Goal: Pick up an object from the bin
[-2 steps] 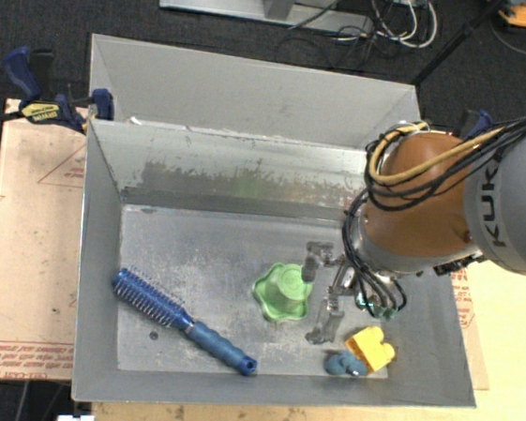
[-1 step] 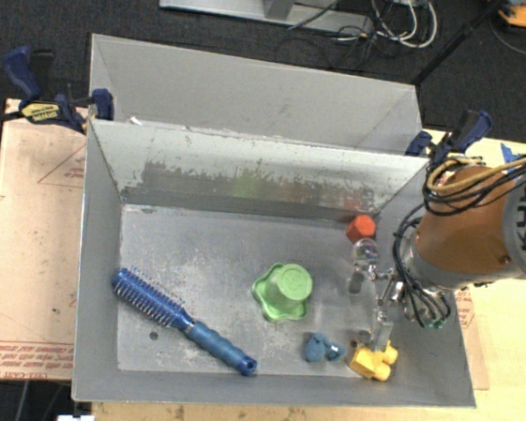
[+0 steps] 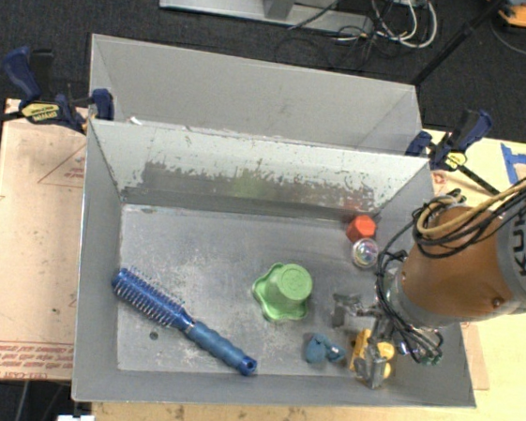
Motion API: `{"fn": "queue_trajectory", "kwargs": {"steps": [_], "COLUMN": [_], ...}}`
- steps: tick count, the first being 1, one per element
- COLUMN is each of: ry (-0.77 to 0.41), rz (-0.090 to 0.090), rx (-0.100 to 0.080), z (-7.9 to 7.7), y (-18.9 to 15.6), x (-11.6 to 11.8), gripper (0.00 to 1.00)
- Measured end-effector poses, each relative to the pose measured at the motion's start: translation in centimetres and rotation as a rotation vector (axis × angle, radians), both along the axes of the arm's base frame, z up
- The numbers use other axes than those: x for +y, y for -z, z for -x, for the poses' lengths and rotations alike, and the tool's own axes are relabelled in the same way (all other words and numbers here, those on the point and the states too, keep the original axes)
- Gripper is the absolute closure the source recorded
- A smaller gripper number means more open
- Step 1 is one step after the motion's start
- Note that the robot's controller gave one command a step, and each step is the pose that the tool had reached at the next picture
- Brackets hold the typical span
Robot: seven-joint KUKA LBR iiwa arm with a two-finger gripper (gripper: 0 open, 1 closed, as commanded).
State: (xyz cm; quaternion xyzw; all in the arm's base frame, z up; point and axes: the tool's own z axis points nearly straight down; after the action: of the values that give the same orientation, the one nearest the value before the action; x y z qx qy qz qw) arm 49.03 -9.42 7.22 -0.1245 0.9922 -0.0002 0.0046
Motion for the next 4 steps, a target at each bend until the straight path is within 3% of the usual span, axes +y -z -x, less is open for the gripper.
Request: {"fn": "queue_trajectory", "kwargs": {"steps": [1, 2, 3, 4], "ry": [-0.592, -0.577, -0.58, -0.581], "rz": [0.004, 0.004, 0.002, 0.004], "rx": [0.002, 0.004, 0.007, -0.003], "z": [0.4, 0.7, 0.8, 0.6], "y": [0.1, -0.9, -0.8, -0.9], "x": [2.5, -1.8, -1.6, -1.5], "gripper": [0.0, 0.0, 1.0, 0.0]}}
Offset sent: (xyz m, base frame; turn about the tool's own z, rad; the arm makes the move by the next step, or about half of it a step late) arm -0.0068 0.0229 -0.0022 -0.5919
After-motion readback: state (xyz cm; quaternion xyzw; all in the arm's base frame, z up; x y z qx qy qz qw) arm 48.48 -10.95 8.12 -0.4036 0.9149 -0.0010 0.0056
